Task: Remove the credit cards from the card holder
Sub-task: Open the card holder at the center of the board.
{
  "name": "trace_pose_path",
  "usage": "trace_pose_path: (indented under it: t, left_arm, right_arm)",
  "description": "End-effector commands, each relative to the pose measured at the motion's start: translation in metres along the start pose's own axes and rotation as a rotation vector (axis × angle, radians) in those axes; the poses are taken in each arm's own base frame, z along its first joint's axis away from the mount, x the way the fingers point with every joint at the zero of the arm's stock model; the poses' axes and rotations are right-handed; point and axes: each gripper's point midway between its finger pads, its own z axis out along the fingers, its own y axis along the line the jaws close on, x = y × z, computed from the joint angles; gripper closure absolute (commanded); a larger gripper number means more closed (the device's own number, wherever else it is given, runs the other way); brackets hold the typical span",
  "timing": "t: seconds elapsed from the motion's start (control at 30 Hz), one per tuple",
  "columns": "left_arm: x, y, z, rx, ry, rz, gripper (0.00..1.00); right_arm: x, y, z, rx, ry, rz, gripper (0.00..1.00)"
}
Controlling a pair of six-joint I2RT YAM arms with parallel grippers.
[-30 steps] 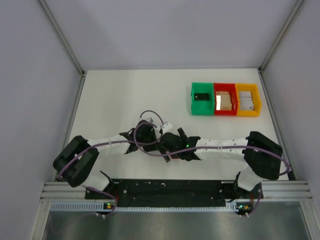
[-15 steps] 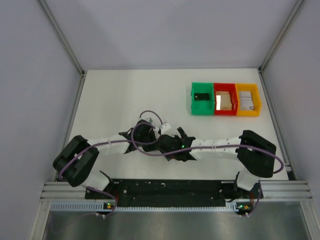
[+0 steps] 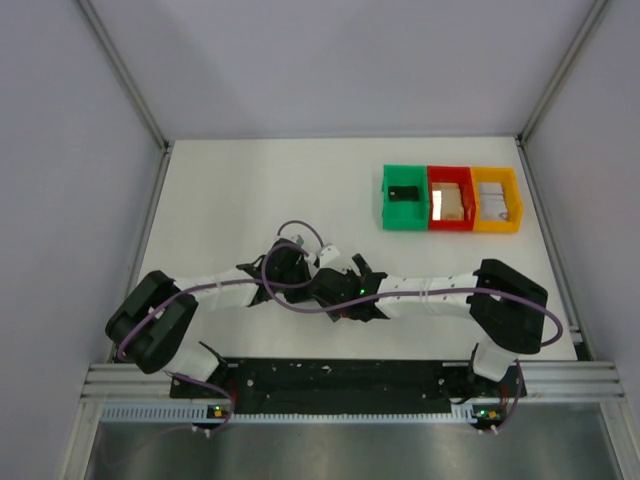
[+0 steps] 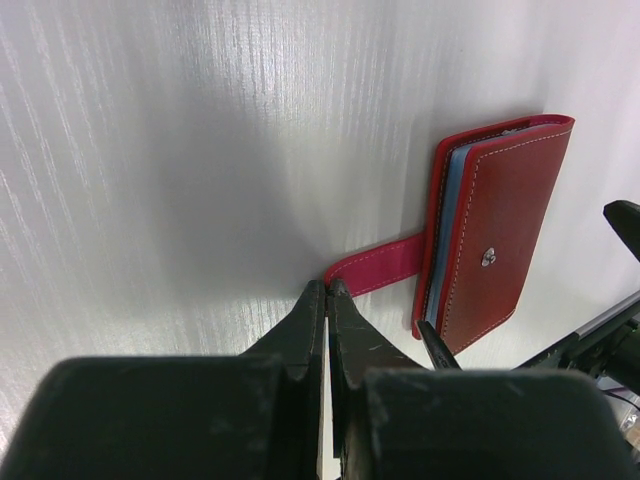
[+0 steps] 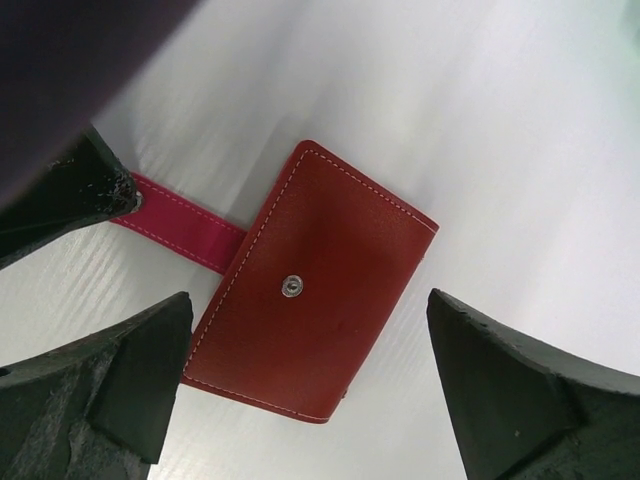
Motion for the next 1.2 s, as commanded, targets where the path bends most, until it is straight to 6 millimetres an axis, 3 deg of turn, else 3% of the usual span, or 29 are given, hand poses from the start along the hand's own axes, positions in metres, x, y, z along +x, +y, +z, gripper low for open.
trace_pose_path:
  t: [0.0, 0.23, 0.37, 0.53, 0.73, 1.0, 1.17]
  left_arm:
    - [0.007, 0.019, -0.001, -0.073, 0.012, 0.010, 1.00]
    - [0.006, 0.030, -0.003, -0.113, 0.008, 0.008, 1.00]
    - [0.003, 0.036, -0.005, -0.137, -0.004, 0.009, 1.00]
    - [0.000, 0.040, -0.007, -0.161, -0.012, 0.023, 1.00]
    - [0.002, 0.046, -0.009, -0.185, -0.009, 0.035, 1.00]
    - [-0.004, 0.055, -0.016, -0.213, -0.028, 0.052, 1.00]
    - [-0.008, 0.059, -0.020, -0.233, -0.037, 0.071, 1.00]
  right_arm:
    - [-0.009, 0.007, -0.001, 0.001, -0.017, -0.025, 0.02]
    - [-0.017, -0.017, -0.010, 0.103, -0.040, -0.033, 0.26]
    - [-0.022, -0.032, -0.019, 0.155, -0.062, -0.030, 0.31]
    - [-0.027, -0.048, -0.029, 0.164, -0.081, 0.016, 0.45]
    - [-0.019, -0.073, -0.024, 0.171, -0.046, 0.104, 0.70]
    - [0.011, -0.082, -0.005, 0.111, 0.034, 0.205, 0.80]
    - [0.029, -0.074, 0.005, 0.023, 0.069, 0.264, 0.82]
